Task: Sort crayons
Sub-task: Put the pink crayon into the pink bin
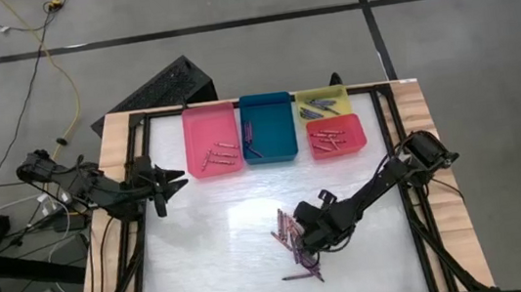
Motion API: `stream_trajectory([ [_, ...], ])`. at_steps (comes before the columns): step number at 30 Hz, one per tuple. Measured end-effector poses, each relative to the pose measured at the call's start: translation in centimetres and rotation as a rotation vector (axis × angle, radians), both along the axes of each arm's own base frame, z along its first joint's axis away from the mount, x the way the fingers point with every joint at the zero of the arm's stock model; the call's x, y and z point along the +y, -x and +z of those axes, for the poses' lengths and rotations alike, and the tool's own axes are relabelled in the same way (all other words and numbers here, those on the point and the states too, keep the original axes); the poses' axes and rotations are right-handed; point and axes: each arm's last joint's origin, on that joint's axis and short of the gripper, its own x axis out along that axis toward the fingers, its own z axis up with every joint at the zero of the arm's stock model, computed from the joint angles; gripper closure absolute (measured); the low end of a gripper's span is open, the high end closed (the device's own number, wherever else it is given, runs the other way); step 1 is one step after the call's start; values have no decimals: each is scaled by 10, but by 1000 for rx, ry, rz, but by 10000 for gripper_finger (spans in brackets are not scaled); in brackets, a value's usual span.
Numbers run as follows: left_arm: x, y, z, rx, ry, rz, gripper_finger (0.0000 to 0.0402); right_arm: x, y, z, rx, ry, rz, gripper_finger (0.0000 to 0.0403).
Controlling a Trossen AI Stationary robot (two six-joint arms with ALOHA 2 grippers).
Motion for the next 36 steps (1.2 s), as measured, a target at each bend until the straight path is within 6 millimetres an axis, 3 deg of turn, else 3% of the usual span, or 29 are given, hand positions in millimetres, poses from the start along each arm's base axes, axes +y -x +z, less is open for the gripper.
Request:
stream_trajectory([
  [7,1,2,-2,27,-29,-4,262,-22,-28,33,21,65,49,400],
  [13,1,3,-7,73,-46,-11,262,-56,-58,62,-29,126,103,401],
  [23,2,4,-7,91,-78,-17,262,-111,-106,100,-365,220,224,401],
  [30,2,4,-7,95,-96,-22,262,-145,-137,91,-550,327,257,401],
  [36,2,4,-8,97,-91,-22,262,-175,-152,72,-558,353,241,401],
])
